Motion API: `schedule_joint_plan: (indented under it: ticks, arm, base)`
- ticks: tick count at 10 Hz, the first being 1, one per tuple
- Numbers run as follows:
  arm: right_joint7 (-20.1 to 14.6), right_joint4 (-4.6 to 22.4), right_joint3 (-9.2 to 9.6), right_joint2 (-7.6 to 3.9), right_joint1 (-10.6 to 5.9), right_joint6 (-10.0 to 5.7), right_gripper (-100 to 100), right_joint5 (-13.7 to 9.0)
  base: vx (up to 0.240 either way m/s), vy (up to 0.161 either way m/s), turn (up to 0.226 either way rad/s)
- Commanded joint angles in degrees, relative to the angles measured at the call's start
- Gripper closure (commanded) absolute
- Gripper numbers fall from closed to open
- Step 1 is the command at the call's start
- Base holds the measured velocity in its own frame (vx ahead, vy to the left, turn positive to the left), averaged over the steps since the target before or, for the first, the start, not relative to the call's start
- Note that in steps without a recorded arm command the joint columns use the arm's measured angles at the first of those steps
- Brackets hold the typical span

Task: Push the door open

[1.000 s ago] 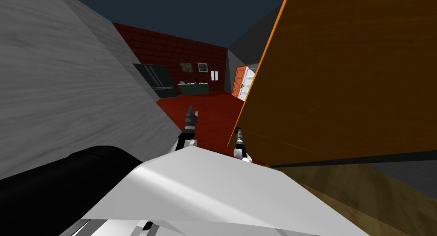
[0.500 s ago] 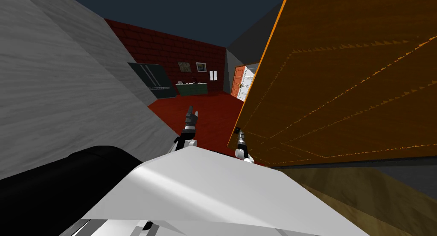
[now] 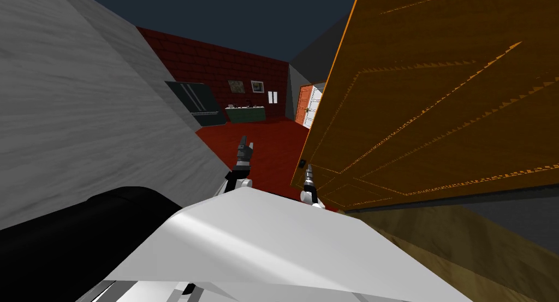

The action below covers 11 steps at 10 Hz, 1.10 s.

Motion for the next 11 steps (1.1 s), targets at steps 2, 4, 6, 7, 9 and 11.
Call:
schedule_joint_plan:
  ticks: [2, 4, 6, 7, 9, 11]
  arm:
    - [1.92, -0.57, 2.28, -0.18, 0.3, -0.82, -100, -3.35]
    - [4.25, -1.18, 5.29, -0.11, 0.66, -1.94, -100, -7.19]
    - [5.43, -1.5, 6.82, 0.05, 0.84, -2.51, -100, -9.8]
    - [6.61, -1.81, 8.33, 0.28, 1.02, -3.08, -100, -11.94]
    - [8.83, -2.4, 11.2, 0.97, 1.37, -4.15, -100, -15.37]
    - [9.85, -2.67, 12.52, 1.39, 1.52, -4.65, -100, -17.92]
  base:
    - [-0.067, -0.009, -0.002]
    - [-0.049, -0.007, -0.003]
    - [-0.064, -0.008, -0.002]
    - [-0.043, 0.002, -0.002]
    - [-0.077, 0.008, -0.002]
    - [-0.047, -0.002, 0.0]
